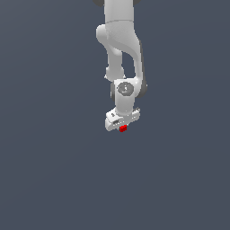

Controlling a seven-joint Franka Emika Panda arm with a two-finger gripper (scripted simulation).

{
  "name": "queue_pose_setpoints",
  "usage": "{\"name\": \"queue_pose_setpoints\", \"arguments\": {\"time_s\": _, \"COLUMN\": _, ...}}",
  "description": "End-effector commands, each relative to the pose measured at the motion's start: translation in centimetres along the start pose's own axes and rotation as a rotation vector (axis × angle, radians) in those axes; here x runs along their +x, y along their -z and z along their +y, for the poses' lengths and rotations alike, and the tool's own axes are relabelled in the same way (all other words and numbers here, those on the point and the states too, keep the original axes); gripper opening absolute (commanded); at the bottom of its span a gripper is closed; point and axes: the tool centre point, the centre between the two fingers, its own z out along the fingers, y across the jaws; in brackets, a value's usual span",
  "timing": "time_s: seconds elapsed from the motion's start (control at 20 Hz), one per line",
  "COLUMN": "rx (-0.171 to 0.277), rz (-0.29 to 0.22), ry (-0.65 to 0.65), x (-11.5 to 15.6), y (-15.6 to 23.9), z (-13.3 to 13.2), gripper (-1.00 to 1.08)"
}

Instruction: Pick up the red cube and move it to a goal position.

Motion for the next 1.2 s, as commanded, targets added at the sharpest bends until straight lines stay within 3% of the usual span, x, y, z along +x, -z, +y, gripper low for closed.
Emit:
{"name": "queue_pose_setpoints", "arguments": {"time_s": 0.0, "rx": 0.0, "rz": 0.0, "ry": 0.001, "x": 0.0, "y": 0.0, "z": 0.0, "gripper": -1.0}}
{"name": "queue_pose_setpoints", "arguments": {"time_s": 0.6, "rx": 0.0, "rz": 0.0, "ry": 0.0, "x": 0.2, "y": 2.2, "z": 0.0, "gripper": -1.0}}
{"name": "queue_pose_setpoints", "arguments": {"time_s": 1.15, "rx": 0.0, "rz": 0.0, "ry": 0.001, "x": 1.1, "y": 10.9, "z": -0.1, "gripper": -1.0}}
